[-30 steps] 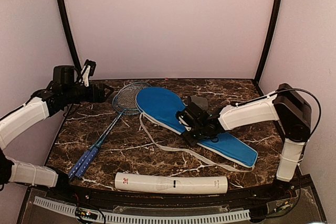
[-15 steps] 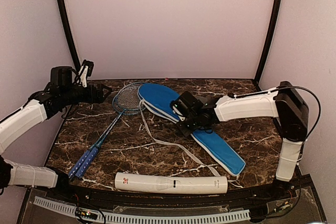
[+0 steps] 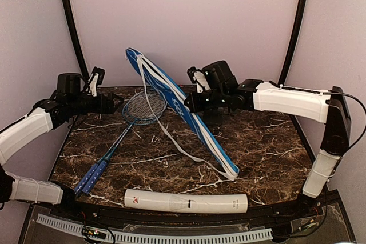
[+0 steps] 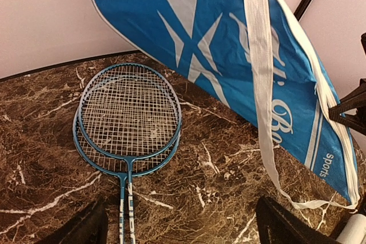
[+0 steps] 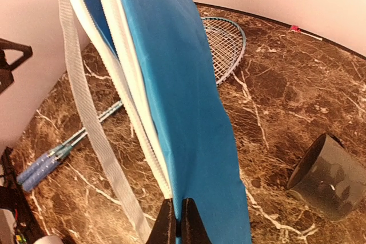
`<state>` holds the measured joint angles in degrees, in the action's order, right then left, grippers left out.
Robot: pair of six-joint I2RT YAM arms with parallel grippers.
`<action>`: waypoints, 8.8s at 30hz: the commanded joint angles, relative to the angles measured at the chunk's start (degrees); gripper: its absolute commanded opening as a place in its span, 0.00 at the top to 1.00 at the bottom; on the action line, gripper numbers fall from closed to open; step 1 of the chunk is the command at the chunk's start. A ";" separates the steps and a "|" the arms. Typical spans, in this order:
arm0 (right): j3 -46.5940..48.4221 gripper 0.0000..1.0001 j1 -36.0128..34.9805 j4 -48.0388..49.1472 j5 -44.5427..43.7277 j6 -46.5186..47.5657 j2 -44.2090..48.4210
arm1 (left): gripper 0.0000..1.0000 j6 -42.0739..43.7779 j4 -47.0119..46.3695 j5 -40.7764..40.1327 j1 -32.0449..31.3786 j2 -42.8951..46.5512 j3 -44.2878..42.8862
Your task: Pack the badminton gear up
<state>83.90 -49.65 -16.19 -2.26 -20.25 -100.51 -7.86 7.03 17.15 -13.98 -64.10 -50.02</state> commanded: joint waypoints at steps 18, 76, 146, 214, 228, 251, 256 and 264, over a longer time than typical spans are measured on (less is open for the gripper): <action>-7.81 1.00 1.10 41.77 9.04 -31.70 -8.58 | 0.14 0.28 -1.26 6.05 -0.77 -5.17 0.45; -34.45 0.42 2.74 33.76 -11.16 -24.97 8.72 | 0.54 4.36 16.49 -8.40 -3.70 -28.12 -7.50; -23.59 0.37 -0.43 32.22 2.16 -11.82 11.63 | 1.00 -16.55 5.03 -14.46 -11.94 -0.66 -4.60; -20.39 1.00 7.36 7.52 6.23 -18.68 22.14 | 0.49 -18.86 -0.15 -17.45 -34.89 -23.67 -13.41; -29.17 1.00 12.50 2.00 8.59 -19.14 32.76 | 0.63 -17.72 4.99 -22.07 -38.14 -46.80 -26.07; -32.88 1.00 12.73 5.44 9.83 -22.11 34.19 | 0.74 -16.16 10.71 -25.74 -37.74 -57.90 -30.30; -32.88 1.00 12.73 5.31 9.91 -22.06 34.68 | 0.92 -18.61 8.99 -22.48 -36.60 -57.66 -28.57; -33.12 1.00 12.72 4.77 9.73 -21.83 35.89 | 1.00 -18.77 8.35 -22.95 -35.87 -55.61 -27.69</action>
<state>50.98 -37.10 -14.92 7.68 -42.33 -66.37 -26.13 11.84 -6.42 -50.41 -120.42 -80.38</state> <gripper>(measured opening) 0.044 0.009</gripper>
